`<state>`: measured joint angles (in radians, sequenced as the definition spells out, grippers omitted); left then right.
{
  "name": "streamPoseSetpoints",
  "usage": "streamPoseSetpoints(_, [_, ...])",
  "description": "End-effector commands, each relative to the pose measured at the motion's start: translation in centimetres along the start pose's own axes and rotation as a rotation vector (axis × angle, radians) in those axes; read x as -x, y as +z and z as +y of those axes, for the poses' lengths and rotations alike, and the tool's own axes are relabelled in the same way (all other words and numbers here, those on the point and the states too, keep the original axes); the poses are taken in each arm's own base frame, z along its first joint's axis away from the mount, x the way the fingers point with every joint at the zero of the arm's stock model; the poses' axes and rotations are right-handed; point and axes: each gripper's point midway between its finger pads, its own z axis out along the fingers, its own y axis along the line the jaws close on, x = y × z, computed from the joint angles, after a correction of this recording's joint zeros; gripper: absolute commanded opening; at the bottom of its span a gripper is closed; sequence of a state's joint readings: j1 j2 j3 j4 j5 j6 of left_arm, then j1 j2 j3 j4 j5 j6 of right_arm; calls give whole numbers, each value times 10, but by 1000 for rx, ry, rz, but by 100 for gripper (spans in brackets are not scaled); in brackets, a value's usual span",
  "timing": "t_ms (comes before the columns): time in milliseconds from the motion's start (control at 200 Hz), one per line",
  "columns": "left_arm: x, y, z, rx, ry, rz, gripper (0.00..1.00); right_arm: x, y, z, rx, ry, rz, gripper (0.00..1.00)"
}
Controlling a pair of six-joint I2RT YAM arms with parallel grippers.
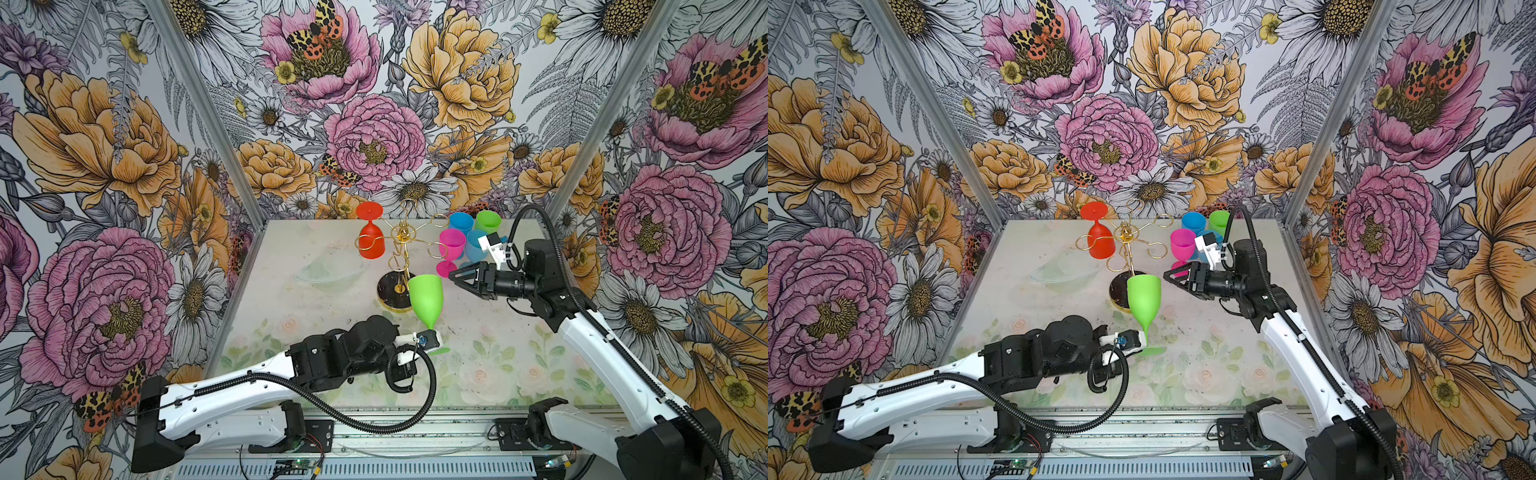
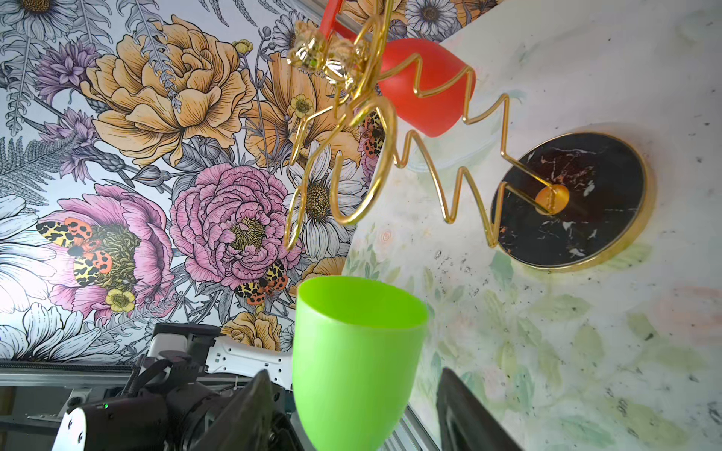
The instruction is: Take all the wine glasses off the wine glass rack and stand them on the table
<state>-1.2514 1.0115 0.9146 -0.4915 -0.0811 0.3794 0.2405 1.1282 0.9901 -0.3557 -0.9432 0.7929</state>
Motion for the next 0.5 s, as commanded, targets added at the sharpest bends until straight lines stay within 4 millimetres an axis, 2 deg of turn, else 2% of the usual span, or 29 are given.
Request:
streamPoseSetpoints(0, [-18, 7, 10, 134, 247, 107, 0, 3, 2, -12, -39, 40, 5, 67])
streamPoseSetpoints(130, [-34, 16, 15, 175, 366, 193, 0, 8, 6, -14, -38, 48, 17, 66])
streamPoseSetpoints(155, [-33, 17, 7, 159, 399, 191, 0, 9, 6, -13, -34, 49, 22, 66])
streamPoseSetpoints(310, [-49, 24, 7, 180, 493, 264, 0, 11, 10, -12, -25, 56, 59, 62])
streamPoseSetpoints(495, [-64, 26, 13, 240, 592, 353, 0, 2, 13, -26, -48, 80, 99, 59])
